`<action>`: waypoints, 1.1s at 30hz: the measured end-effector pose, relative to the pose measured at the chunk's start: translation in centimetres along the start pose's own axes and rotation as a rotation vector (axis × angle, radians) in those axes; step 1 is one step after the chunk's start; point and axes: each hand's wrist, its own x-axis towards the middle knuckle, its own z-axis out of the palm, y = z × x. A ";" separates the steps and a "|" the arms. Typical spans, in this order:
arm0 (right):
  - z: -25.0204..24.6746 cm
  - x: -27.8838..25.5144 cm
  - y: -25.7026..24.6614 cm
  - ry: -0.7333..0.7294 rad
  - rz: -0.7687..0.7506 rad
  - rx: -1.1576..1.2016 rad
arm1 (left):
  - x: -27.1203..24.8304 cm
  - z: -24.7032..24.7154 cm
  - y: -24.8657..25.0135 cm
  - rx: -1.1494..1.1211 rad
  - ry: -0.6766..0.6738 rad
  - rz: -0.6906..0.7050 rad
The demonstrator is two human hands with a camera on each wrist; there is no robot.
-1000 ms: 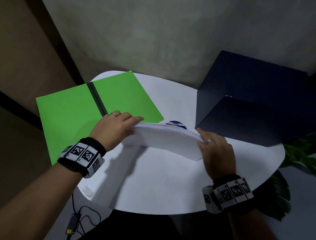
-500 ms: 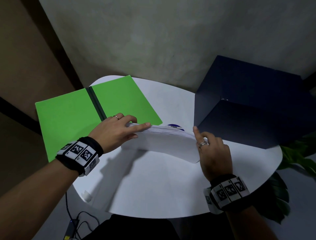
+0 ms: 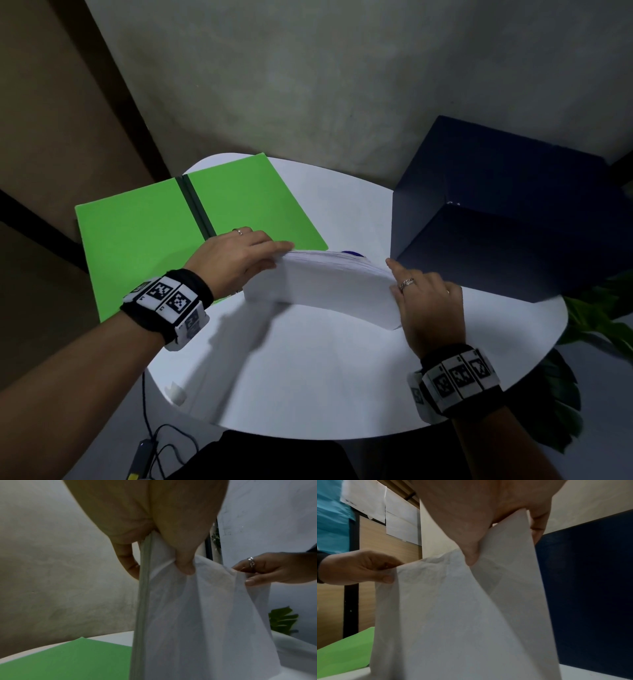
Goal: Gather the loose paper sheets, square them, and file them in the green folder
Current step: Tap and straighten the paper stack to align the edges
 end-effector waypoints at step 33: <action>-2.9 2.6 -4.0 0.062 0.670 1.425 | 3.6 0.8 6.7 -1.181 0.563 -0.686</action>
